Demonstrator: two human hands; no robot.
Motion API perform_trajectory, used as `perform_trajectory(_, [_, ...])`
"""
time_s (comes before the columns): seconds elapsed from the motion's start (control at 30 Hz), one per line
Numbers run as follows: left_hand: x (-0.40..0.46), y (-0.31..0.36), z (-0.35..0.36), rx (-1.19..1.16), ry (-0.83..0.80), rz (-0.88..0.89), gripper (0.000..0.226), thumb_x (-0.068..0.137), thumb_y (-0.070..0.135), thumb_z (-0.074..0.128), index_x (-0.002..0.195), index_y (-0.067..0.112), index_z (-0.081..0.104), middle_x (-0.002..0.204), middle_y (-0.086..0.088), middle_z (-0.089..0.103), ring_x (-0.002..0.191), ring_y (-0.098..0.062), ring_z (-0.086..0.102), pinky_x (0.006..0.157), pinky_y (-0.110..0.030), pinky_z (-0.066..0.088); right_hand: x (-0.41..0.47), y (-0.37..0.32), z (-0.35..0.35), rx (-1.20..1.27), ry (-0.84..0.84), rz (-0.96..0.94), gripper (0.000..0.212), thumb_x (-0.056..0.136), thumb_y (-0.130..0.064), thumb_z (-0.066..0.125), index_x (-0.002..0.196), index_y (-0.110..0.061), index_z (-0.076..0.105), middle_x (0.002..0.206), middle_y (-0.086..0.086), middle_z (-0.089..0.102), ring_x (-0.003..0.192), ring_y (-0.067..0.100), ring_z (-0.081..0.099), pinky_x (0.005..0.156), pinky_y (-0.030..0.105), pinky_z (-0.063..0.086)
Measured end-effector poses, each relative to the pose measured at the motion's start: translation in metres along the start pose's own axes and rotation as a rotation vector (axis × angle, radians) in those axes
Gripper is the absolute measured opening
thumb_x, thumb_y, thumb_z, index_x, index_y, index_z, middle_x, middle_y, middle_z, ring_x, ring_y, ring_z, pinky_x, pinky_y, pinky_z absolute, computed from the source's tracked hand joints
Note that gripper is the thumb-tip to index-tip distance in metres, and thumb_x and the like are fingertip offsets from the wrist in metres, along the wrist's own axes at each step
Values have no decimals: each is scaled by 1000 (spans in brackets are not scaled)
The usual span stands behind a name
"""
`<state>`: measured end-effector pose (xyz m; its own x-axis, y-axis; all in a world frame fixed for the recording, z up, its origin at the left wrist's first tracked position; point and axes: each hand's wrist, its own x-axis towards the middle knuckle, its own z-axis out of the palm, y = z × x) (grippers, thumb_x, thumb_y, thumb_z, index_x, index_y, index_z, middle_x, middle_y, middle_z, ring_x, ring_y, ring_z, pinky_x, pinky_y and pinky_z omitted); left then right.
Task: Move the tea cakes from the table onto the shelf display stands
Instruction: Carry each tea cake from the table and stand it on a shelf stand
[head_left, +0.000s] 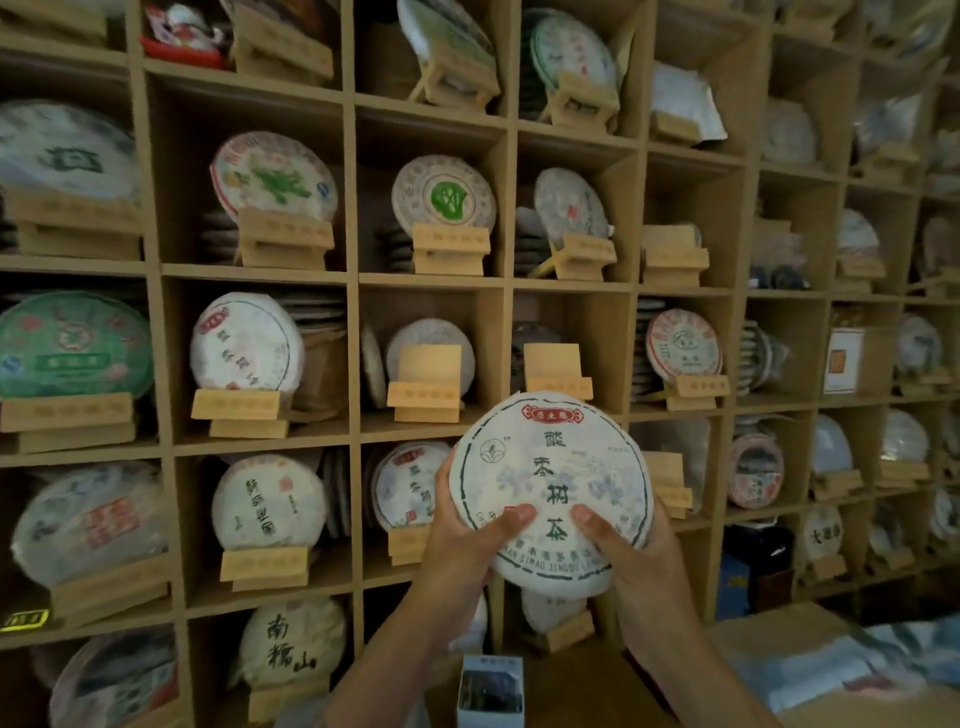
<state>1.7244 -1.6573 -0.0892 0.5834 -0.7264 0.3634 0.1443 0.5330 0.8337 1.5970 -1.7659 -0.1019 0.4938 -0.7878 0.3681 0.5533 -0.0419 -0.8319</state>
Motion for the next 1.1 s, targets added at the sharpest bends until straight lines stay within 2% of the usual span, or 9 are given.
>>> perform_trajectory(0.17, [74, 3, -23, 109, -72, -60, 93, 52, 29, 94, 128, 52, 45, 116, 7, 72, 104, -19, 71, 74, -42, 60, 64, 15, 15, 27, 4, -11, 85, 56, -28, 88, 134, -27, 54, 124, 4, 70, 114, 29, 67, 91, 60, 54])
perform_trajectory(0.33, [143, 17, -60, 306, -70, -69, 61, 69, 49, 76, 124, 51, 48, 107, 6, 75, 92, -15, 74, 66, -35, 61, 119, 30, 29, 25, 47, -49, 79, 56, -31, 87, 130, -27, 58, 120, 3, 72, 111, 27, 69, 89, 58, 56])
perform_trajectory(0.47, [204, 22, -104, 441, 157, 136, 40, 92, 20, 66, 128, 30, 52, 121, -5, 67, 109, -19, 65, 85, -30, 53, 158, 35, 34, 16, 57, -86, 78, 57, -31, 87, 130, -31, 57, 119, -2, 73, 106, 23, 71, 82, 55, 59])
perform_trajectory(0.53, [230, 25, -126, 570, 246, 227, 43, 93, 10, 65, 132, 22, 51, 126, -6, 62, 118, -21, 57, 85, -24, 47, 175, 35, 36, 25, 41, -102, 76, 61, -25, 85, 131, -29, 56, 120, -2, 72, 105, 18, 71, 78, 47, 61])
perform_trajectory(0.67, [273, 26, -152, 785, 341, 304, 63, 88, 14, 71, 144, 14, 41, 144, -8, 49, 122, -11, 44, 93, -27, 38, 203, 35, 43, 26, 6, -133, 70, 69, -16, 81, 134, -23, 55, 122, 1, 71, 109, 21, 70, 80, 45, 61])
perform_trajectory(0.73, [290, 23, -153, 786, 334, 239, 76, 85, 16, 75, 148, 12, 34, 146, -9, 46, 129, -18, 44, 93, -28, 37, 212, 35, 46, 52, 14, -138, 68, 70, -10, 79, 133, -20, 55, 120, 2, 72, 105, 20, 71, 73, 39, 63])
perform_trajectory(0.83, [308, 15, -152, 713, 312, 198, 76, 78, 10, 81, 140, 15, 37, 128, -3, 57, 127, -29, 50, 91, -27, 44, 220, 34, 47, 41, 4, -140, 62, 76, -4, 76, 133, -19, 55, 120, 3, 72, 104, 19, 71, 71, 35, 63])
perform_trajectory(0.97, [316, 2, -163, 770, 352, 97, 100, 76, 12, 83, 153, 10, 18, 145, -13, 44, 130, -32, 47, 103, -42, 43, 226, 30, 44, 37, -3, -130, 63, 75, -4, 77, 132, -18, 54, 121, 5, 72, 107, 23, 70, 75, 39, 63])
perform_trajectory(1.1, [318, 4, -174, 814, 391, 3, 97, 72, 27, 87, 149, 15, 31, 141, -11, 50, 121, -30, 53, 94, -38, 45, 231, 29, 41, 48, -4, -133, 62, 78, -1, 74, 134, -16, 53, 123, 6, 70, 111, 25, 68, 81, 43, 62])
